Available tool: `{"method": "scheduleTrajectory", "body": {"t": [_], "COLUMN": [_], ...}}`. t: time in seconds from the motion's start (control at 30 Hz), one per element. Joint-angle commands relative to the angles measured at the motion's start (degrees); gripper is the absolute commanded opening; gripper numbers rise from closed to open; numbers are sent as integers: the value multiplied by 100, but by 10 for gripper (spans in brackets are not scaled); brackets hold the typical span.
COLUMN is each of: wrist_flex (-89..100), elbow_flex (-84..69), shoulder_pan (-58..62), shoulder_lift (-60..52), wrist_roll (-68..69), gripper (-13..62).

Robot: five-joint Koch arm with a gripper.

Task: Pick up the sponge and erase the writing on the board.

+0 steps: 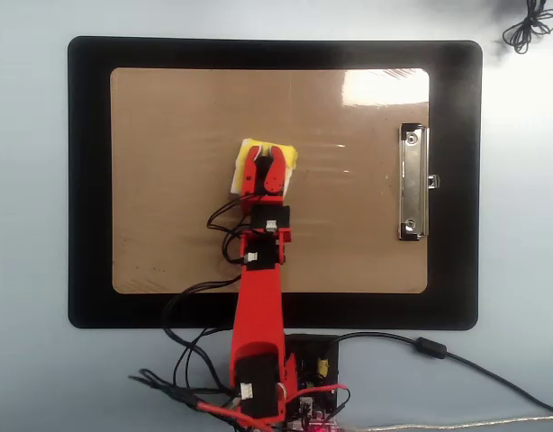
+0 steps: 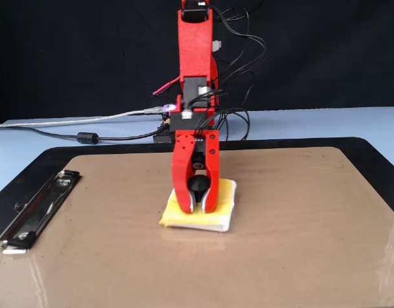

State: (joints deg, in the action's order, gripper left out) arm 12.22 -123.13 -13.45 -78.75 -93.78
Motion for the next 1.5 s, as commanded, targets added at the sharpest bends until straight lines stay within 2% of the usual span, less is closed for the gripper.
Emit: {"method": "scheduleTrajectory", "body": {"t": [0.0, 0.1, 0.23, 0.53, 1.13, 1.47], "wrist_flex": [-554, -1477, -2197, -2250, -2303, -2250], "elbow_flex": [-114, -88, 88, 202, -264, -668], "shoulder_pan": [-809, -1951, -2566, -3841, -4052, -4412], "shoulder_lift": [-483, -1195, -1670, -1661, -1661, -1644], "wrist_roll": [-1266, -2338, -2760, -3190, -3393, -2443], "gripper": [-80, -80, -80, -80, -80, -80]}}
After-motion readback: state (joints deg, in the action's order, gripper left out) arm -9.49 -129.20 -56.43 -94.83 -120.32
